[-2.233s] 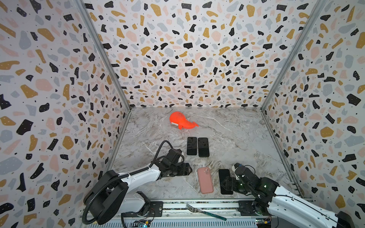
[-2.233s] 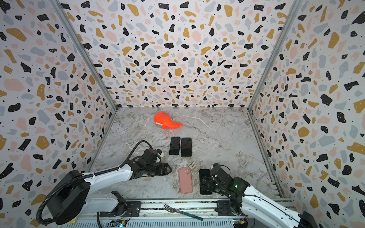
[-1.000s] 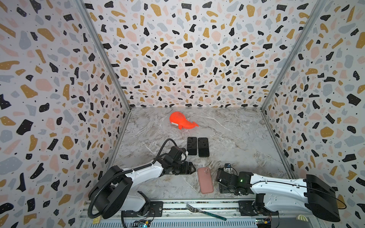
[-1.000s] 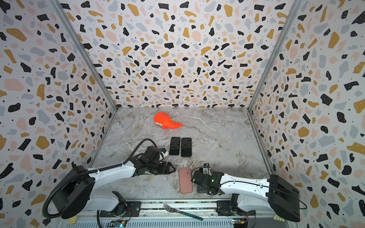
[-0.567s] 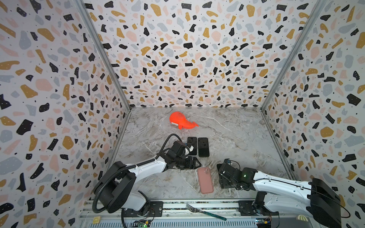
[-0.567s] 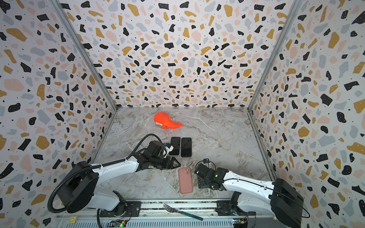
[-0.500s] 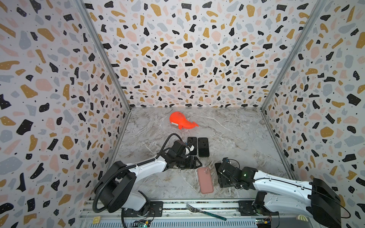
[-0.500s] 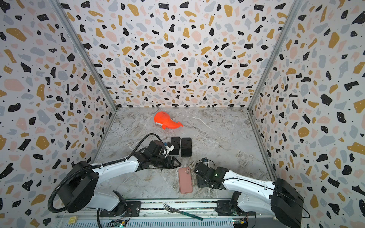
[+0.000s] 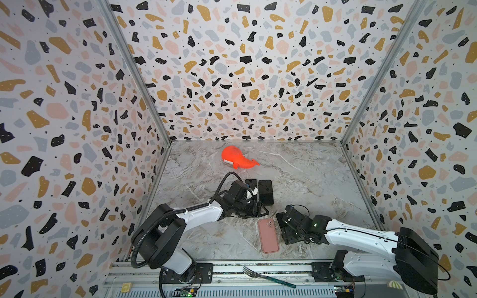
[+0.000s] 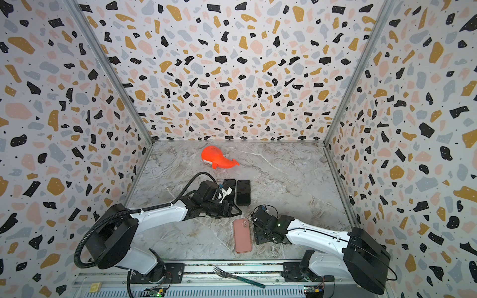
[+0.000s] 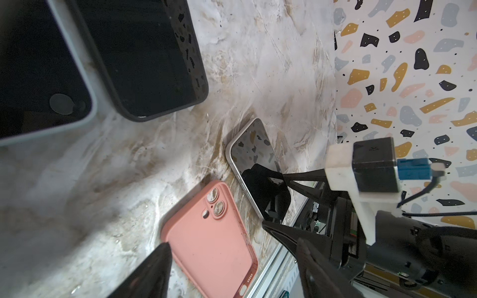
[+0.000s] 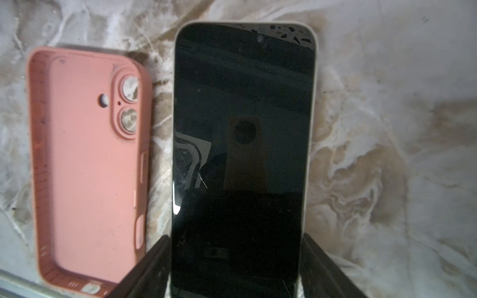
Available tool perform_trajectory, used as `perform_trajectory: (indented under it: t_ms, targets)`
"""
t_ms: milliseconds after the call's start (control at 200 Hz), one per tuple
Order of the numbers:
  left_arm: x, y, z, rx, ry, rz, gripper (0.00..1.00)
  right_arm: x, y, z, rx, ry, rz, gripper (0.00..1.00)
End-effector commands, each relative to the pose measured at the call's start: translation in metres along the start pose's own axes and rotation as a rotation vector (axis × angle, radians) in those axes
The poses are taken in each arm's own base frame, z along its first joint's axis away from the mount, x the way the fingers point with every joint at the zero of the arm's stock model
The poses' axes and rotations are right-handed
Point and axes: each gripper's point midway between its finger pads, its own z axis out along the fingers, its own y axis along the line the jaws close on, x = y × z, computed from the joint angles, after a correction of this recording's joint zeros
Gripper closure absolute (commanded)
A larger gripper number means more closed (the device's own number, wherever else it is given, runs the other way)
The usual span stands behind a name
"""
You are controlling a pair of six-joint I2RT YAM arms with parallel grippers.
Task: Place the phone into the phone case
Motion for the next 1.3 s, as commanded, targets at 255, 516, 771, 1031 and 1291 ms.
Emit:
perform_trajectory:
  t_ms: [255, 516, 771, 1031, 1291]
  targets:
    - [-0.002, -0.008, -0.001, 0.033, -0.004, 0.021, 0.24, -0.004, -0.01, 0.009, 0.114, 0.05, -0.02, 0.18]
    - [-0.001, -0.007, -0.001, 0.033, -0.005, 0.023, 0.24, -0.017, -0.01, 0.019, 0.139, 0.054, -0.034, 0.13]
    - [0.001, -0.005, -0.001, 0.031, -0.004, 0.022, 0.24, -0.02, -0.009, 0.023, 0.095, 0.048, -0.004, 0.29]
    - [0.0, -0.006, 0.003, 0.05, -0.005, -0.002, 0.24, -0.037, -0.006, 0.004, 0.065, -0.023, -0.017, 0.39]
    - [-0.002, -0.029, 0.011, 0.142, 0.001, -0.007, 0.27, -0.055, 0.007, -0.022, -0.011, -0.118, -0.025, 0.44]
